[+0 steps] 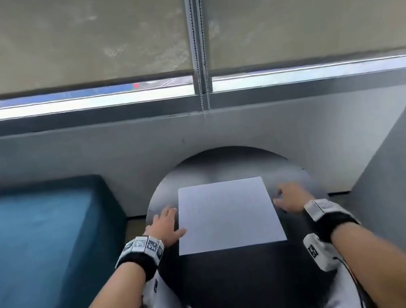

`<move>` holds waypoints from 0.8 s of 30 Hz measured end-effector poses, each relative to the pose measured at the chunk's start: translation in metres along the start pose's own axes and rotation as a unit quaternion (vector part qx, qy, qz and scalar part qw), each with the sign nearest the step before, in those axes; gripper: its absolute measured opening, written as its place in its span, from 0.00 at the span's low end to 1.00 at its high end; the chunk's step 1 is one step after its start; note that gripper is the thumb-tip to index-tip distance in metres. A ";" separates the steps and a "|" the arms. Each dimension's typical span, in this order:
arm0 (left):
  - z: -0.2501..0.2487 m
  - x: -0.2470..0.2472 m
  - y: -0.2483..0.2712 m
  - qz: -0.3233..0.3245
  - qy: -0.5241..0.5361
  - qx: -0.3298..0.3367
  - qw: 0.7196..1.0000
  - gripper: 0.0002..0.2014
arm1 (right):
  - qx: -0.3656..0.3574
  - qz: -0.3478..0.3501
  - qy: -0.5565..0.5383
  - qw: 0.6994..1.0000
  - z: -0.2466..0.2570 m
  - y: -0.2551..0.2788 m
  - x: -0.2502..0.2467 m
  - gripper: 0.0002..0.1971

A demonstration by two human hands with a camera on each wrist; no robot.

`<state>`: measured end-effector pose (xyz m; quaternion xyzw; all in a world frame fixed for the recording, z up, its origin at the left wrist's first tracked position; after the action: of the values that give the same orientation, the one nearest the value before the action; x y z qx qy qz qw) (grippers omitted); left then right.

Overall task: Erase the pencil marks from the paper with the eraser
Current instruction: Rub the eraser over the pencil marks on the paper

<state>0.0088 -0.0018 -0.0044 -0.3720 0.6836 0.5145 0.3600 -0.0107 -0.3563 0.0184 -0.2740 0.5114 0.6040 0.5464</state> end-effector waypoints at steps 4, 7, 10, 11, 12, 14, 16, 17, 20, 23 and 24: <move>-0.006 -0.007 -0.005 0.011 -0.018 0.030 0.999 0.41 | 0.088 -0.015 0.009 0.996 -0.017 -0.005 0.021 0.14; -0.001 -0.007 -0.015 0.039 -0.028 0.062 0.997 0.50 | 0.093 -0.042 -0.012 0.995 -0.023 -0.018 0.028 0.18; 0.008 -0.003 -0.023 0.053 -0.065 0.089 0.992 0.55 | 0.119 -0.061 -0.044 0.990 -0.032 -0.023 0.030 0.16; 0.010 0.001 -0.022 0.052 -0.078 0.098 0.991 0.55 | 0.121 -0.062 -0.057 0.989 -0.033 -0.023 0.032 0.14; 0.013 0.004 -0.023 0.045 -0.091 0.106 0.989 0.55 | 0.121 -0.061 -0.068 0.988 -0.032 -0.022 0.031 0.13; 0.015 0.007 -0.023 0.036 -0.104 0.118 0.987 0.55 | 0.116 -0.060 -0.077 0.988 -0.029 -0.022 0.028 0.10; 0.012 0.009 -0.019 0.030 -0.114 0.126 0.985 0.55 | 0.089 -0.065 -0.080 0.991 -0.015 -0.021 0.022 0.09; 0.011 0.013 -0.017 0.024 -0.118 0.132 0.984 0.56 | 0.060 -0.069 -0.090 0.992 -0.005 -0.019 0.018 0.08; 0.004 0.023 -0.007 0.011 -0.114 0.142 0.983 0.58 | -0.053 -0.042 -0.122 0.990 0.039 -0.004 0.017 0.09; -0.003 0.035 0.003 0.010 -0.124 0.145 0.982 0.61 | -0.130 0.033 -0.143 0.981 0.081 0.018 0.035 0.08; -0.004 0.037 0.005 0.007 -0.130 0.148 0.980 0.61 | -0.146 0.050 -0.139 0.978 0.090 0.022 0.043 0.08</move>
<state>-0.0129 -0.0095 -0.0337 -0.2394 0.7020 0.4541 0.4936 -0.0217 -0.2549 0.0163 -0.2386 0.3501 0.7309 0.5350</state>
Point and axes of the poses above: each hand's wrist, its own y-axis away from the middle knuckle, its own x-axis out of the palm, z = x × y, the point moved 1 cm from there along -y, towards the middle knuckle, and after that the axes turned 1 degree about x, right-handed, at the moved point
